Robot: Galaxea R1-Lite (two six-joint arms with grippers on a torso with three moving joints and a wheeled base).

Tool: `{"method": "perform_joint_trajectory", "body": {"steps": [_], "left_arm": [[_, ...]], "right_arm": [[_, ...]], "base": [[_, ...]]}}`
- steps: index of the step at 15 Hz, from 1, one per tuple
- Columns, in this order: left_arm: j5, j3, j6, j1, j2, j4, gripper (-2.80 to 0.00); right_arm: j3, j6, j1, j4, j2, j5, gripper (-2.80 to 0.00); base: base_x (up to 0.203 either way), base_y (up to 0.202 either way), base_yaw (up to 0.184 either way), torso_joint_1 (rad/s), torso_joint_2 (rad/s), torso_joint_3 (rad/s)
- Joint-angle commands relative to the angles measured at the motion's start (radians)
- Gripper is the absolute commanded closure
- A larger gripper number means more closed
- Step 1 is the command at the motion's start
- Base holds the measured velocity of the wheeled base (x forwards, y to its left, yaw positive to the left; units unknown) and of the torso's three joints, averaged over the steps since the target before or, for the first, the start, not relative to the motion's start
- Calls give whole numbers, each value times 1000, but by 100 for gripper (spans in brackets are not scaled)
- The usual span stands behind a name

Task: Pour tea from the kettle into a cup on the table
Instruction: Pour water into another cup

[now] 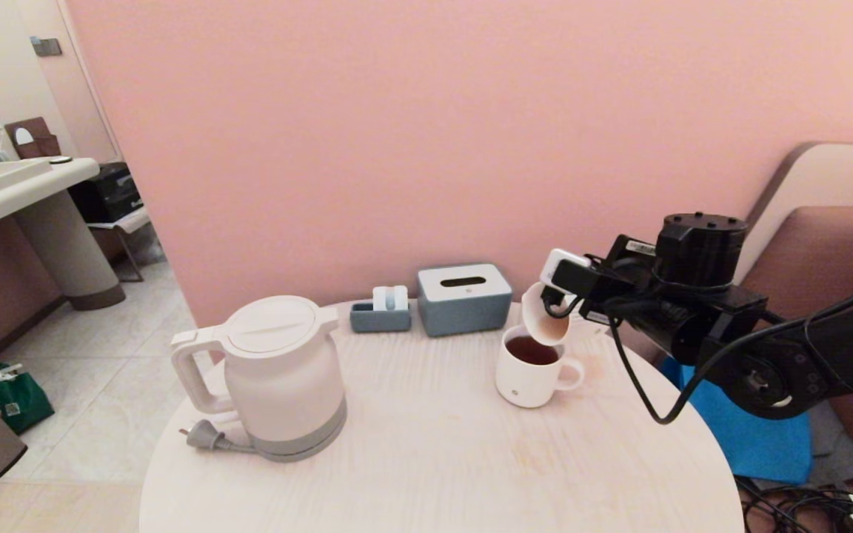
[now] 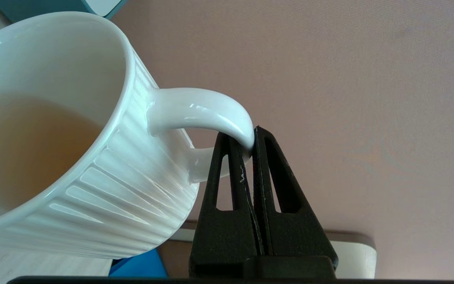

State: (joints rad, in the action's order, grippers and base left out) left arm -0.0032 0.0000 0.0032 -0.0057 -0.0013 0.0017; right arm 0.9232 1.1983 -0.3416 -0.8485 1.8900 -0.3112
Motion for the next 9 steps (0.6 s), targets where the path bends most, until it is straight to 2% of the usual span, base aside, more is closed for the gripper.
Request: {"method": "perform_joint_trajectory", "body": {"steps": [1,3,9], "left_arm": [[0,0,0,0,1,0,0],[0,0,0,1,1,0,0],[0,0,0,0,1,0,0]], "right_arm": [[-1,6,-1,-6,0,-2,0],[-3,-7,6,-5,-5,0,0],[-21,-157,56,-4,-21,0,0]], "base": [[0,0,0,0,0,0],[0,0,0,0,0,0],[0,0,0,0,0,0]]}}
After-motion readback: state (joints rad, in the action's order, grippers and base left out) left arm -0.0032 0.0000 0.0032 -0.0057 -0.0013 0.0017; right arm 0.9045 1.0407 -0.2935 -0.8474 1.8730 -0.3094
